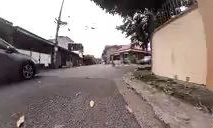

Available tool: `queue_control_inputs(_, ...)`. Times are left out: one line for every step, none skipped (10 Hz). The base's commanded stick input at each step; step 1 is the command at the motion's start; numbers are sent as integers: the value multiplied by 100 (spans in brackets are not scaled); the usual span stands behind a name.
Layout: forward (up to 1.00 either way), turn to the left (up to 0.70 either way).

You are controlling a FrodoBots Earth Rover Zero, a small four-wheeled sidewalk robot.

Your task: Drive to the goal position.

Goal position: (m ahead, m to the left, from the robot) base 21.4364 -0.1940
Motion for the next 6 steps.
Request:
queue_control_inputs(70,1)
queue_control_inputs(70,1)
queue_control_inputs(70,1)
queue_control_inputs(70,1)
queue_control_inputs(70,1)
queue_control_inputs(70,1)
